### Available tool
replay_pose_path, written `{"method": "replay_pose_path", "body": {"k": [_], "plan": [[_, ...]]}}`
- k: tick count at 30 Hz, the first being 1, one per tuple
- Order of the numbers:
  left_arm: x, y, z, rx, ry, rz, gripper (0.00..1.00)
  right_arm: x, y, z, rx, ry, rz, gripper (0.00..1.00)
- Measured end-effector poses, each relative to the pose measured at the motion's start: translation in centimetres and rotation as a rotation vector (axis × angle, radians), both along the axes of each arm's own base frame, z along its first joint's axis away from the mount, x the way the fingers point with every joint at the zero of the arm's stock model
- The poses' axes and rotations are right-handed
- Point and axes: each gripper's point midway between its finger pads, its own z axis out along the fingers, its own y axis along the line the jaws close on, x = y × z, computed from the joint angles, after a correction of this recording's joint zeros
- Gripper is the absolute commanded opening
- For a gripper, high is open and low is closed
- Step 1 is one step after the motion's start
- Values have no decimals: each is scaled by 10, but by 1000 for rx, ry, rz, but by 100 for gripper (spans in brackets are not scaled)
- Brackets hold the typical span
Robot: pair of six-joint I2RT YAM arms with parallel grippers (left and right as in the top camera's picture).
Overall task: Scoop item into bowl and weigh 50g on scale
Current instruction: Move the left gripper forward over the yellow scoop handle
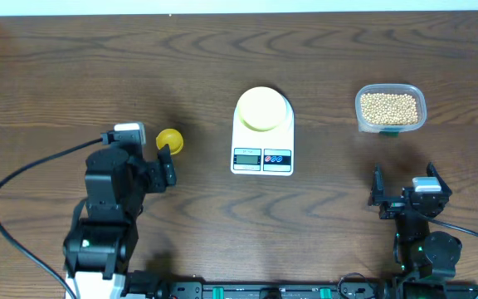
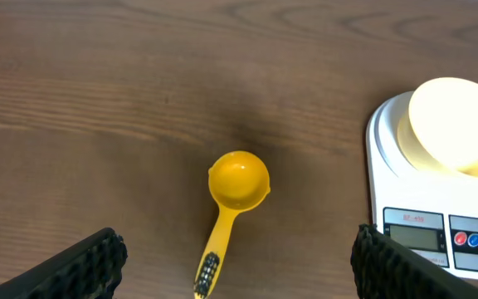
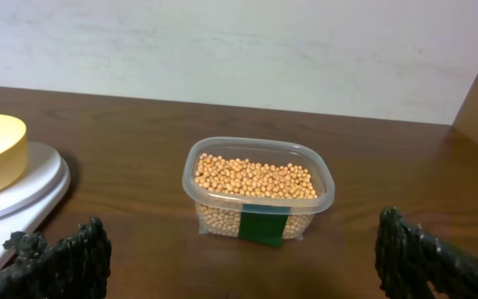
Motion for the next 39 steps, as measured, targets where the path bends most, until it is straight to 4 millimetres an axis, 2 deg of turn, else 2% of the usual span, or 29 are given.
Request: {"method": "replay_pose_path", "body": {"k": [5,12,18,30,39], "plan": [[6,5,2,3,50,19,89,0,0,0,0,0,0,99],[7,19,-6,6,174,70,89,0,0,0,0,0,0,99],[17,20,2,7,207,71,89,0,0,0,0,0,0,99],[28,19,-8,13,405,65,89,0,0,0,0,0,0,99],[46,19,-5,25,428,51,89,0,0,0,0,0,0,99]]}}
